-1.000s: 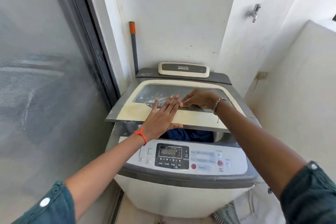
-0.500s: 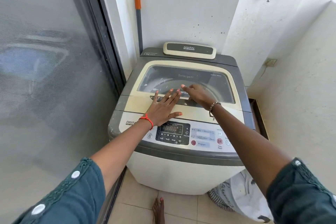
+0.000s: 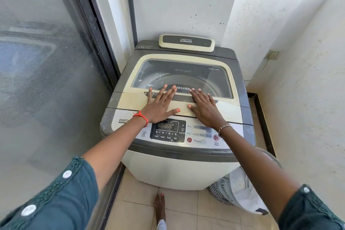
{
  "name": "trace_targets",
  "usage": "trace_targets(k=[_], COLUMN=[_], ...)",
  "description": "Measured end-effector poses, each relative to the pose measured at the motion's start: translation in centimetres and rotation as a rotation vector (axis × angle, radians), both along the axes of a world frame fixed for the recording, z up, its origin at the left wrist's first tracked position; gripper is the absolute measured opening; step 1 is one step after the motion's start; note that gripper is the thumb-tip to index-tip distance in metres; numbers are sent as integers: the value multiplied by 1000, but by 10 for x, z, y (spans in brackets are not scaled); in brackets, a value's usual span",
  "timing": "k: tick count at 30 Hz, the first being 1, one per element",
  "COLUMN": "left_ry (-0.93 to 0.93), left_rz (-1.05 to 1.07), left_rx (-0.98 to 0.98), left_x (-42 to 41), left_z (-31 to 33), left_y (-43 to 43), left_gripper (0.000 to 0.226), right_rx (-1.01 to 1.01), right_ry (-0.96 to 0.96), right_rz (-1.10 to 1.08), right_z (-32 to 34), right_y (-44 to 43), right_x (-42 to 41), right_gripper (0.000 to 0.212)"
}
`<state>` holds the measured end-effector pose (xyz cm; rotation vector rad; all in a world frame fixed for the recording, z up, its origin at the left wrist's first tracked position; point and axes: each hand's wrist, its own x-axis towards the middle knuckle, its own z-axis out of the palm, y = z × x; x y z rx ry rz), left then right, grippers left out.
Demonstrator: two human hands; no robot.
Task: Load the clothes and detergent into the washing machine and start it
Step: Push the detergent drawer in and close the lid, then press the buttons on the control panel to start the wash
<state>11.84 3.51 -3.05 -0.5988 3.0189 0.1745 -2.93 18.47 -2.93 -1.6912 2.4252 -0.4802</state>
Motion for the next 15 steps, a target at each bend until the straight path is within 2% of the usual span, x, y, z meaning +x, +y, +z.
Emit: trace_targets(k=[3, 7, 11, 15], left_ry=[-27, -54, -83, -57], left_rz=[24, 29, 31, 15], left_rx=[30, 45, 96, 135], left_x=[-1, -3, -5, -3], left_z=[3, 3, 6, 4], left_y=[2, 1, -3, -4], left_gripper=[77, 77, 81, 82], right_rx=[22, 27, 36, 53], right_ry=[80, 201, 169, 116], right_rz=[-16, -49, -38, -18], right_z=[-9, -19, -16, -14], right_y=[-2, -3, -4, -4], right_x=[-1, 2, -1, -3], right_gripper=[69, 80, 81, 72])
